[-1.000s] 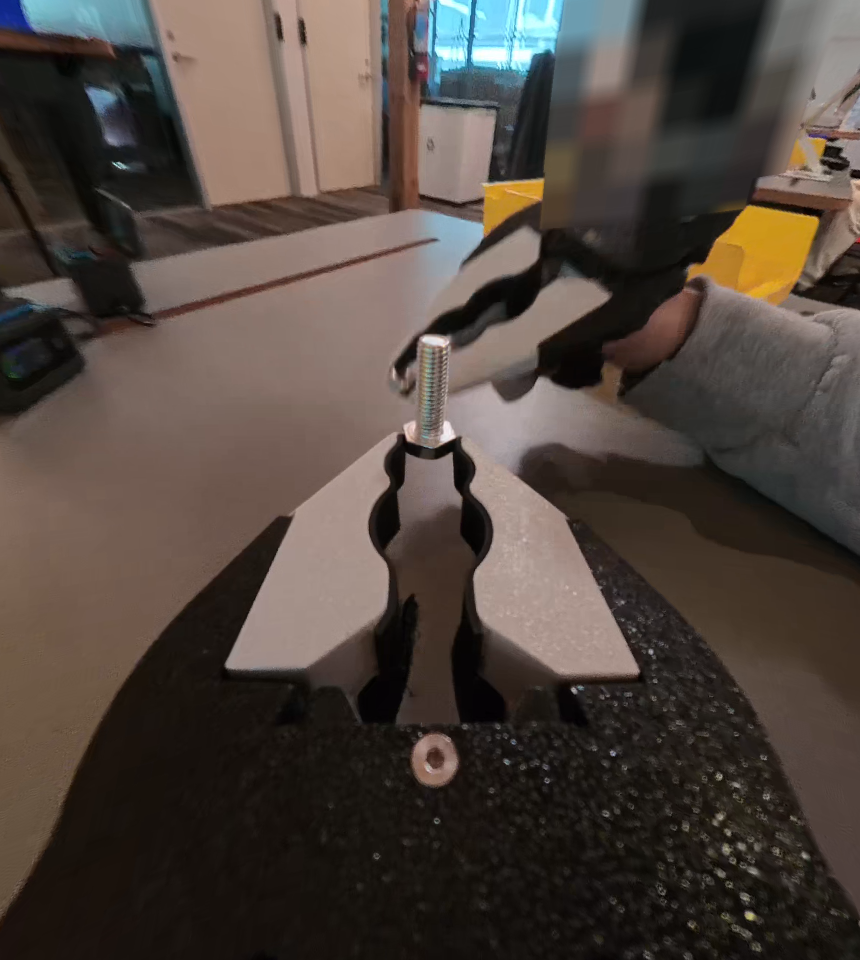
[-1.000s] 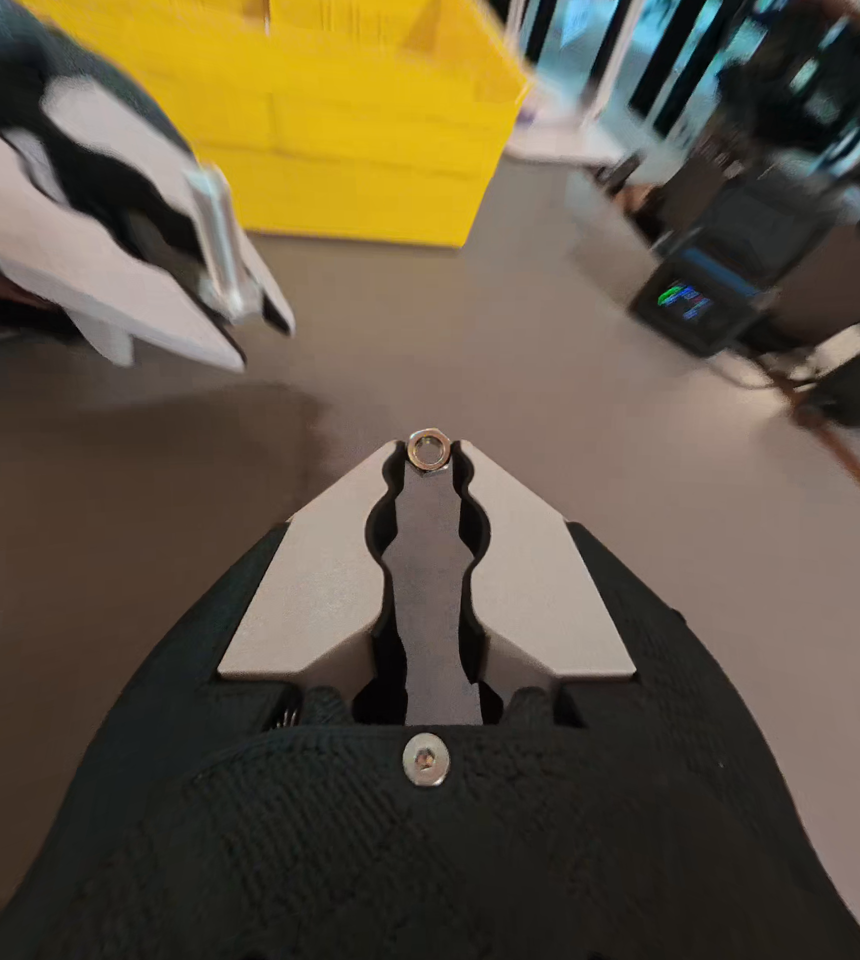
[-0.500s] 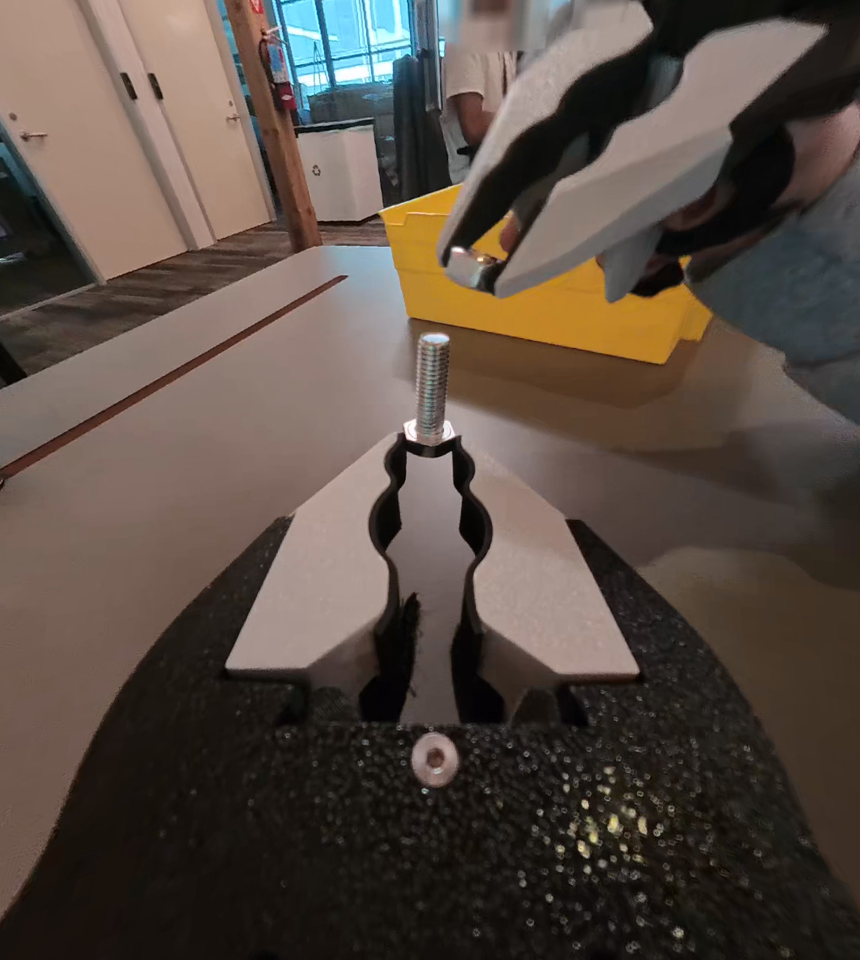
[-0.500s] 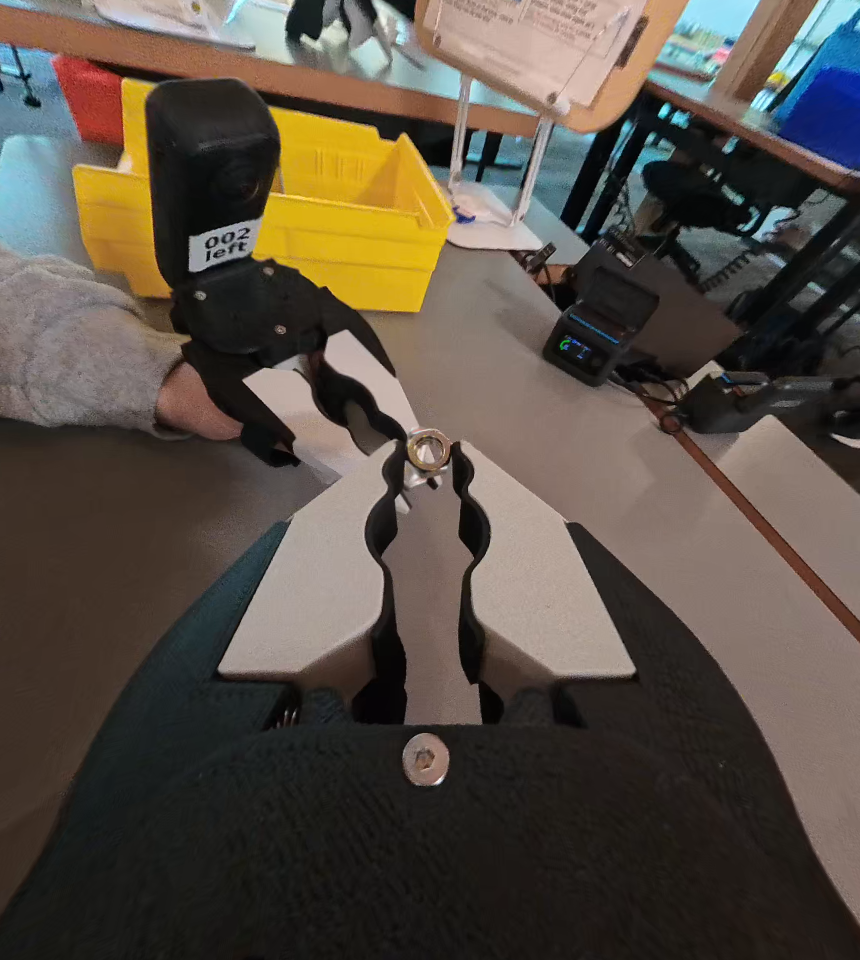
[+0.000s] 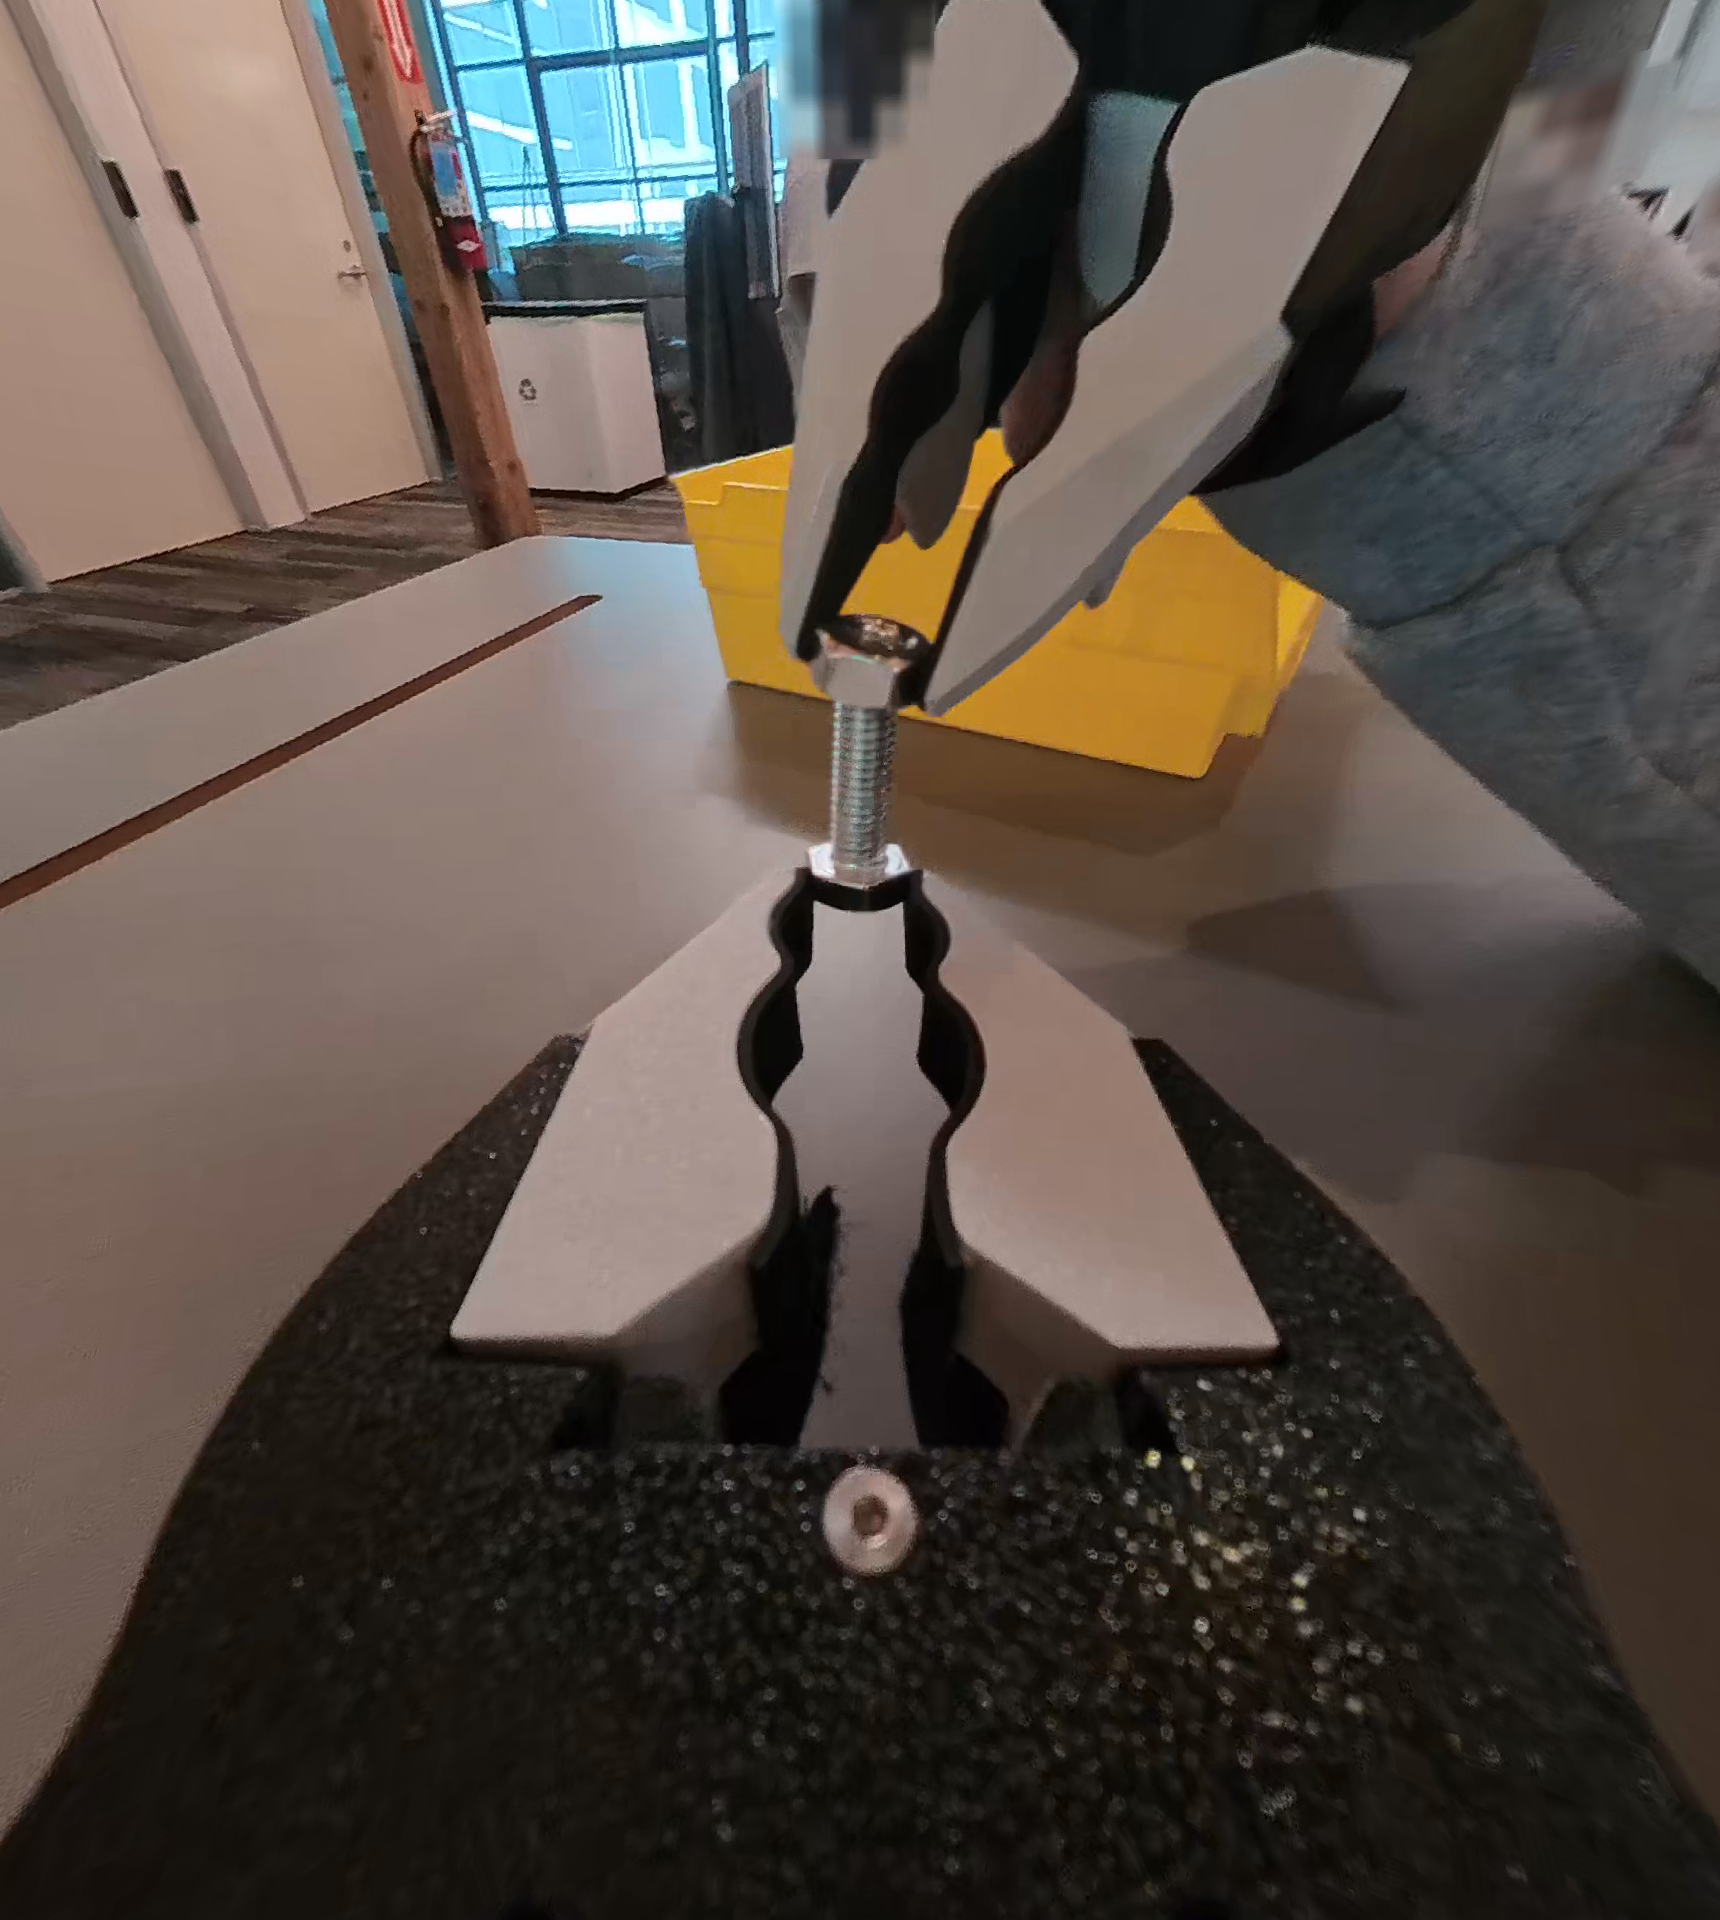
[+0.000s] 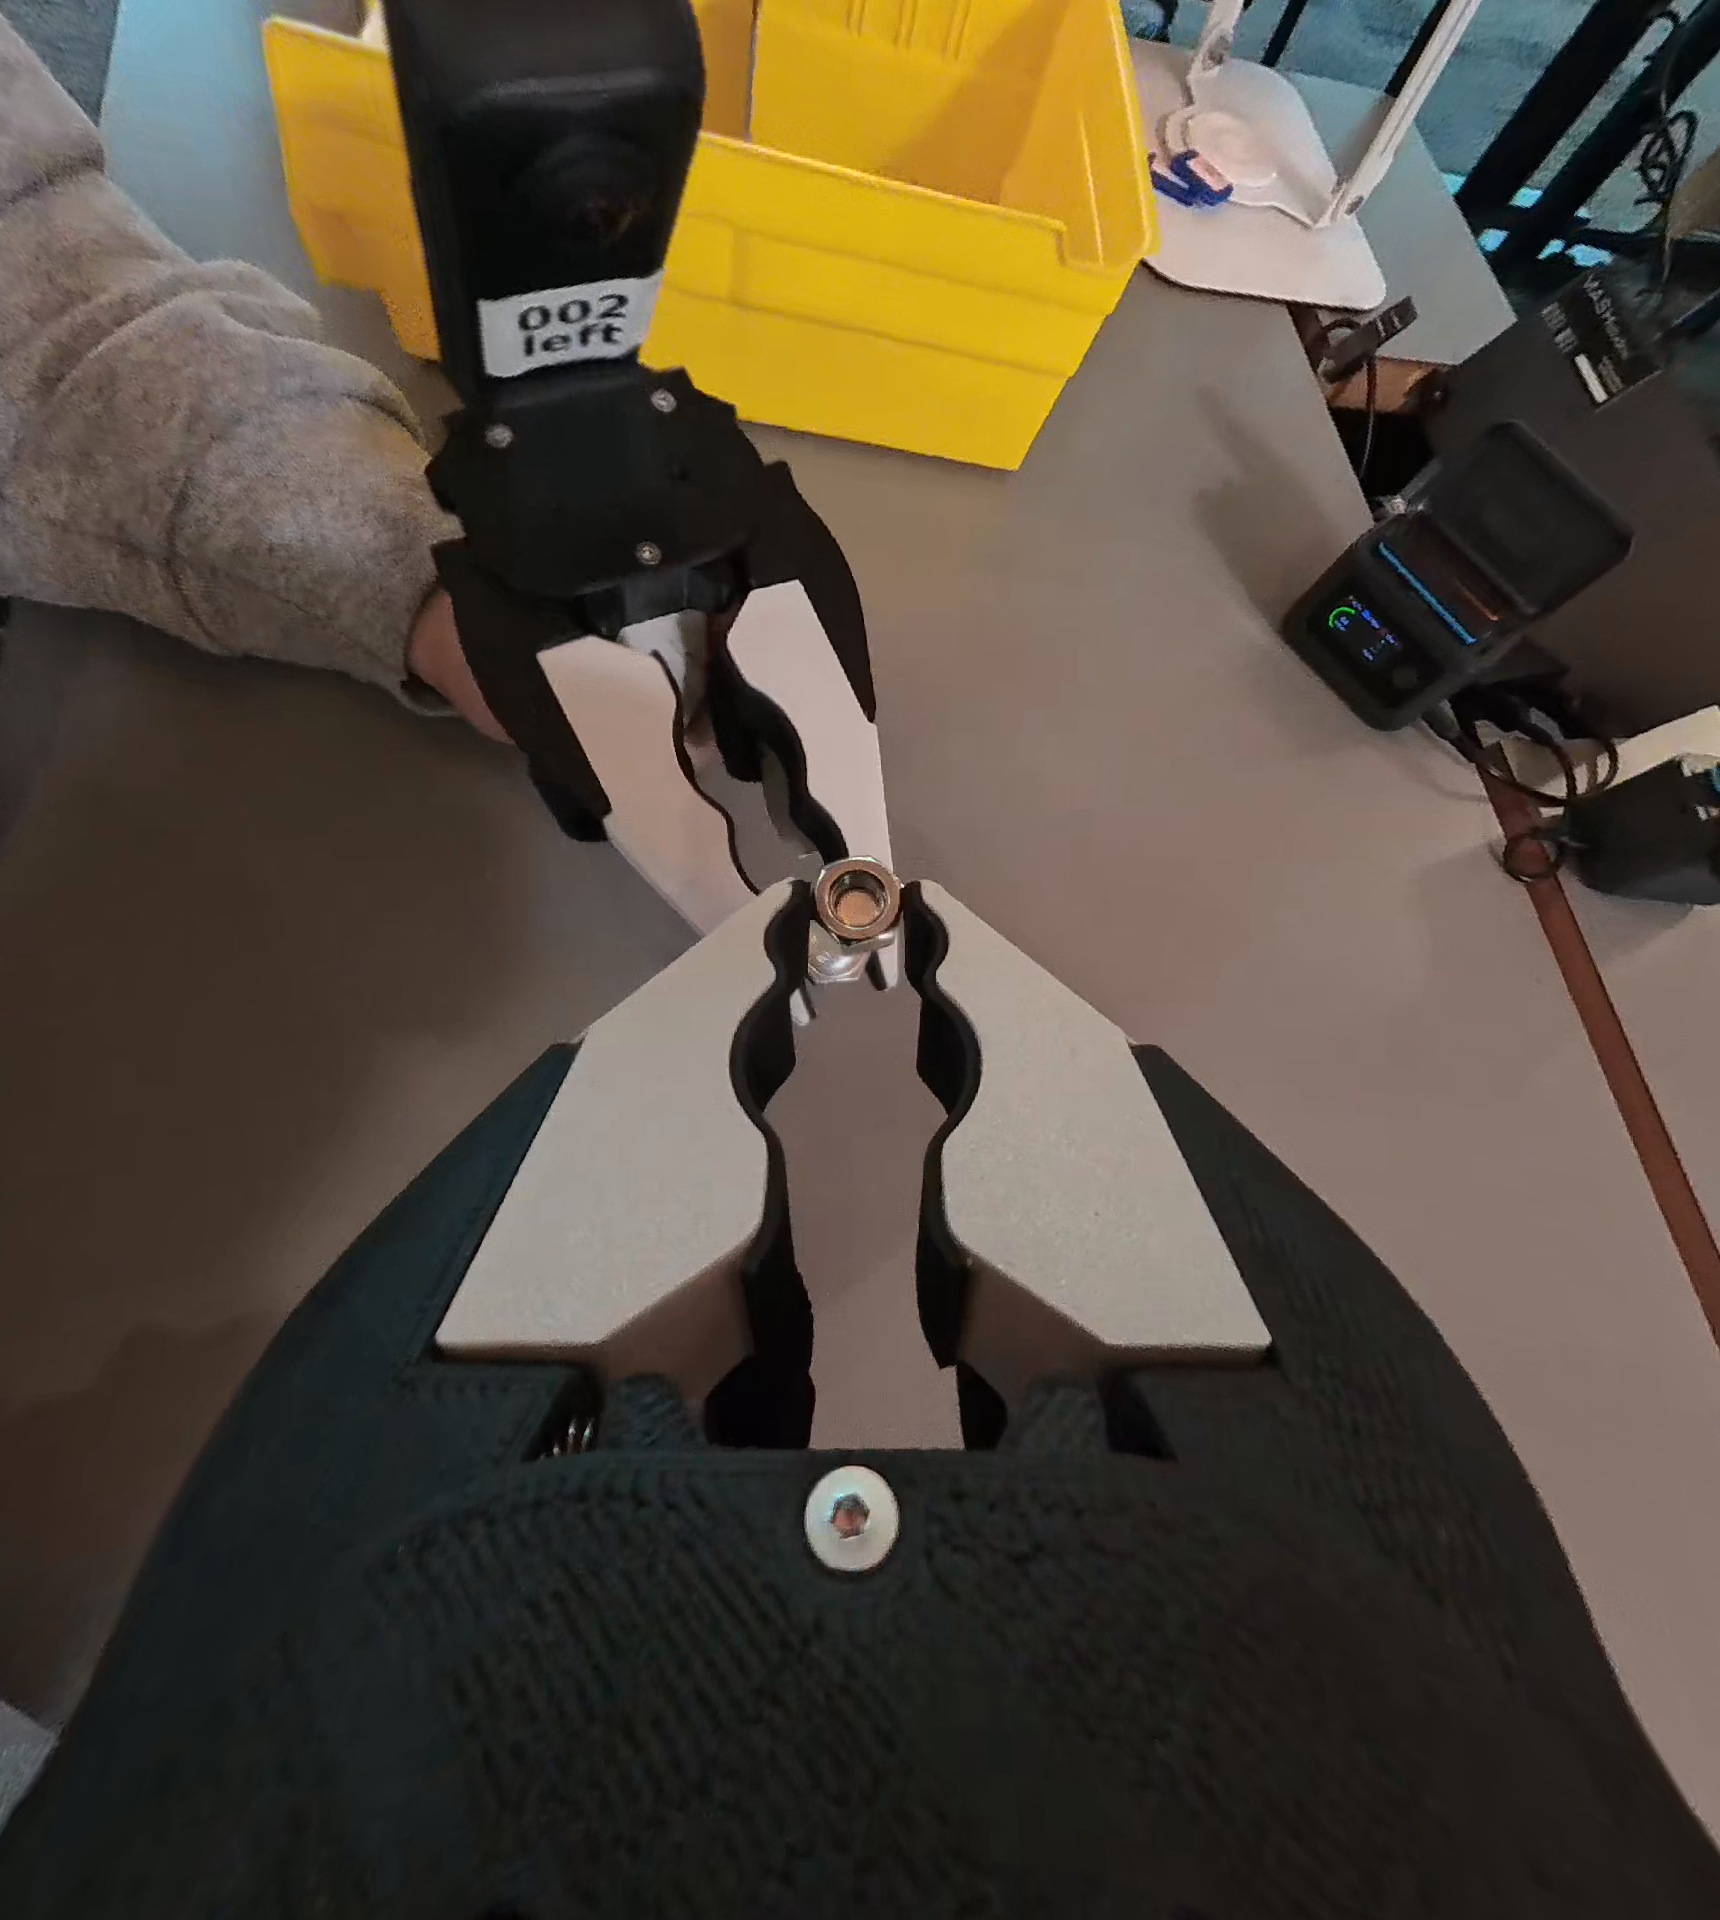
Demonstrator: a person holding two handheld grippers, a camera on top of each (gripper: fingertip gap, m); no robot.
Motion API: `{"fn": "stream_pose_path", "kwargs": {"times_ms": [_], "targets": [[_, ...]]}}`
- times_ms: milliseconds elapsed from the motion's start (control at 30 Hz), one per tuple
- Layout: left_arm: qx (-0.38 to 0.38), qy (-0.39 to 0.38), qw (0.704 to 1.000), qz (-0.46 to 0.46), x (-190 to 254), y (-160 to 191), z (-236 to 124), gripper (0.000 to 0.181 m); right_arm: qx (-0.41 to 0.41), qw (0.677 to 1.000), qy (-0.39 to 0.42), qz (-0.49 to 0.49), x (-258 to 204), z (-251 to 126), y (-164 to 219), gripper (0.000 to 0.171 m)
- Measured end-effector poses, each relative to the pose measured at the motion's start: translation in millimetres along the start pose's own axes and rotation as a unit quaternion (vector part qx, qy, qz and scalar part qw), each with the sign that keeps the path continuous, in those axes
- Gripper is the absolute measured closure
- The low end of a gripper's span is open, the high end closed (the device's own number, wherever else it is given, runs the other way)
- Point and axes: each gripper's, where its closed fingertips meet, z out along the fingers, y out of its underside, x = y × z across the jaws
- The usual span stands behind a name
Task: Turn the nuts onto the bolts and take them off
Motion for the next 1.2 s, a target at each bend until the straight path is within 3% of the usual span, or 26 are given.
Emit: {"fn": "stream_pose_path", "kwargs": {"times_ms": [200, 433, 733, 933, 1067, 1200], "targets": [[-0.018, 0.020, 1.000, -0.010, 5.6, 4.6, 3.0, 0.167, -0.017, 0.999, -0.024, 0.013, -2.3, -0.4, 4.2, 0.154], [-0.006, 0.008, 1.000, -0.029, -0.6, 1.6, 0.5, 0.167, -0.021, 0.997, 0.036, 0.071, 6.4, 3.2, 0.2, 0.154], [-0.002, -0.006, 1.000, -0.020, -2.1, 0.4, -0.3, 0.167, 0.007, 0.988, 0.041, 0.150, 7.6, 2.9, -1.1, 0.154], [-0.004, -0.034, 0.999, -0.032, -10.5, 1.3, -2.0, 0.167, 0.062, 0.951, 0.154, 0.260, 18.8, 8.0, -3.9, 0.154], [-0.007, -0.043, 0.999, -0.026, -11.4, 2.0, -1.7, 0.167, 0.087, 0.934, 0.233, 0.257, 19.9, 7.5, -3.3, 0.154], [-0.007, -0.041, 0.999, -0.029, -11.6, 2.1, -1.7, 0.167, 0.111, 0.930, 0.256, 0.241, 19.6, 7.3, -4.8, 0.154]]}}
